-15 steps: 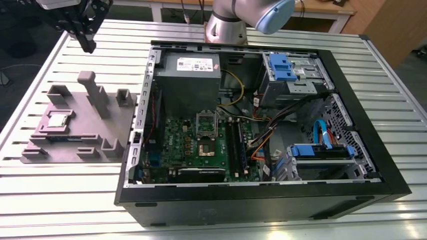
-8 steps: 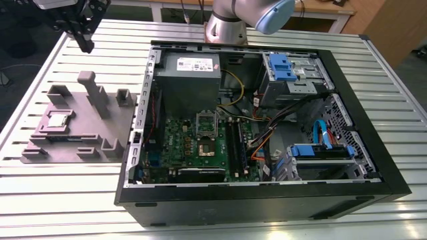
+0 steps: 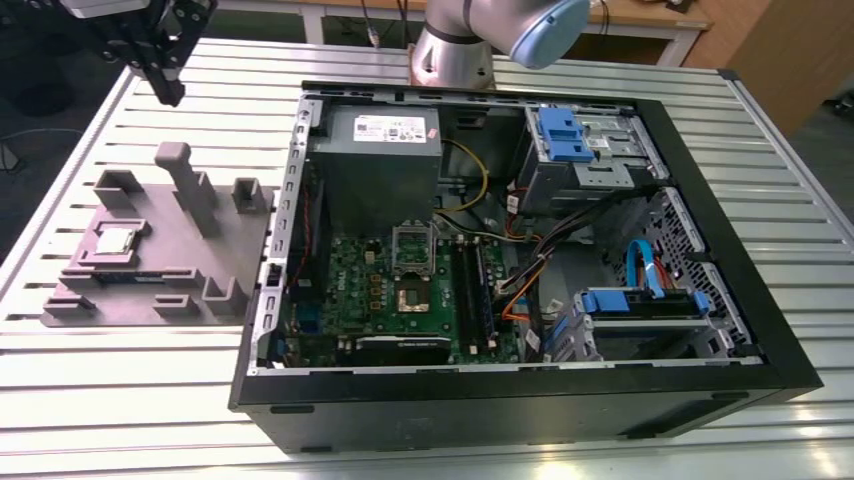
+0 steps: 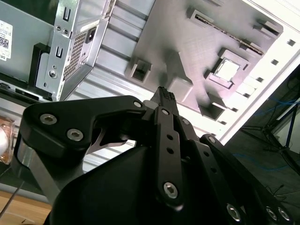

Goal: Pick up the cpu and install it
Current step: 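Reach for the cpu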

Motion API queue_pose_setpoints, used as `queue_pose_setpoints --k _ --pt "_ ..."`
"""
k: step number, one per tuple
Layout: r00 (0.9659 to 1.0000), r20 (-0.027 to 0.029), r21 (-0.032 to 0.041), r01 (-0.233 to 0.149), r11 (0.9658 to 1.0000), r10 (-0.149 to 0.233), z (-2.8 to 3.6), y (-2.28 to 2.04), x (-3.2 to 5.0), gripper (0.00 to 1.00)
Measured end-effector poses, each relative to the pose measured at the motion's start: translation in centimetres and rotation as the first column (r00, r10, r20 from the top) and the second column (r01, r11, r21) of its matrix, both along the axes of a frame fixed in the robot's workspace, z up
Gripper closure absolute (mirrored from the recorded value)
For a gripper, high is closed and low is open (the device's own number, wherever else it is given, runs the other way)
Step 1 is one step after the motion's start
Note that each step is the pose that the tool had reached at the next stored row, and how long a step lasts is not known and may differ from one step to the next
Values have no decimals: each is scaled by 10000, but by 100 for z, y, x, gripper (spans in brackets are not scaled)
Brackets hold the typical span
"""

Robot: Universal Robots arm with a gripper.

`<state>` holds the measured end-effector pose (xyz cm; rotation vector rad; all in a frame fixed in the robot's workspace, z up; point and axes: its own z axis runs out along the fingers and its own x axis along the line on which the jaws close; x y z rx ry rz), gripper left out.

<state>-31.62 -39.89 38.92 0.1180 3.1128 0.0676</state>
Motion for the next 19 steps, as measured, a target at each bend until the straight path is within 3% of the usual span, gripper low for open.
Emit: queue_pose_setpoints --k 19 --pt "10000 0 0 0 10000 0 -1 0 -49 90"
